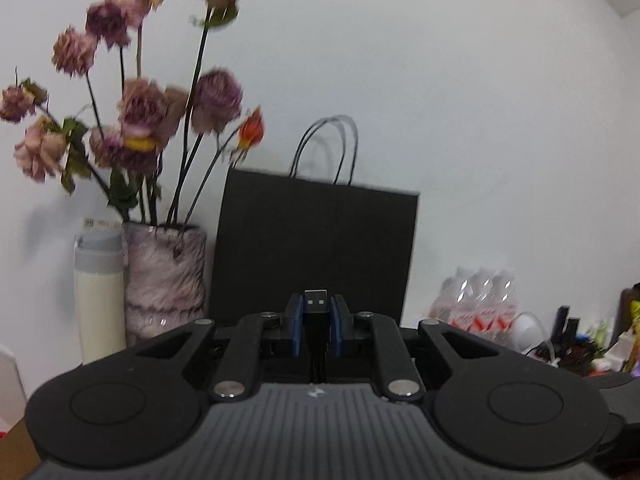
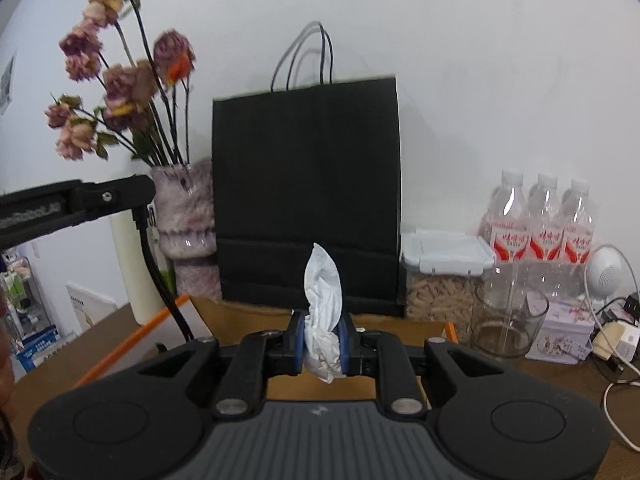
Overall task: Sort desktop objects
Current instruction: 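Lift the cable with the left gripper while the right carries the tissue to the box, then open the left gripper to drop the cable while the right drops the tissue into the box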
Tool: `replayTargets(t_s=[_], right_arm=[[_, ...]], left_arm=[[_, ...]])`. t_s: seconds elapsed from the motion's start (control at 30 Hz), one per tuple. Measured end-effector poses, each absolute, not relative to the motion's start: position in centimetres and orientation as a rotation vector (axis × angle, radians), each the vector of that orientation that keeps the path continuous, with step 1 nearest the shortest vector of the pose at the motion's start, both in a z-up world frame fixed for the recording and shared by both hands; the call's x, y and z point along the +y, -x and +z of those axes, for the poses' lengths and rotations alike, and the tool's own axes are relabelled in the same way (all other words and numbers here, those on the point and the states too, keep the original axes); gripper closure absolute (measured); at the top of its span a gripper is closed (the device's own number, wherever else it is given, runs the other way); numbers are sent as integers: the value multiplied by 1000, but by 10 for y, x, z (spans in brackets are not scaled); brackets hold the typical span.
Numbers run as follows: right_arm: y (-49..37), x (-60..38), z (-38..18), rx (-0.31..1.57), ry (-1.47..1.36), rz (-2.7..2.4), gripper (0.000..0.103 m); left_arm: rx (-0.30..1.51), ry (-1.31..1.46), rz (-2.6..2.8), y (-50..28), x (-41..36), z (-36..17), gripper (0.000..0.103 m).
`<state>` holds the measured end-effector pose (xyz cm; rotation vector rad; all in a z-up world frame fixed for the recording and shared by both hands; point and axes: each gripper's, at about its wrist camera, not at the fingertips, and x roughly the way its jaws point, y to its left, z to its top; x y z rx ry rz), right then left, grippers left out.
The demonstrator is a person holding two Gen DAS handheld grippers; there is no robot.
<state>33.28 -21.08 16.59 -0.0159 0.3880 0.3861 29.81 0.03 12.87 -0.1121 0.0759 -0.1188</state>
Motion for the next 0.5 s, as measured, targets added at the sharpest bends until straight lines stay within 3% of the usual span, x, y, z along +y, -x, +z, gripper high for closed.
replayTargets(t_s=[0.5], right_arm=[[-355,-205,126,559,50,377,87]], left_arm=[[318,105,-121,-338,-6,85,87]])
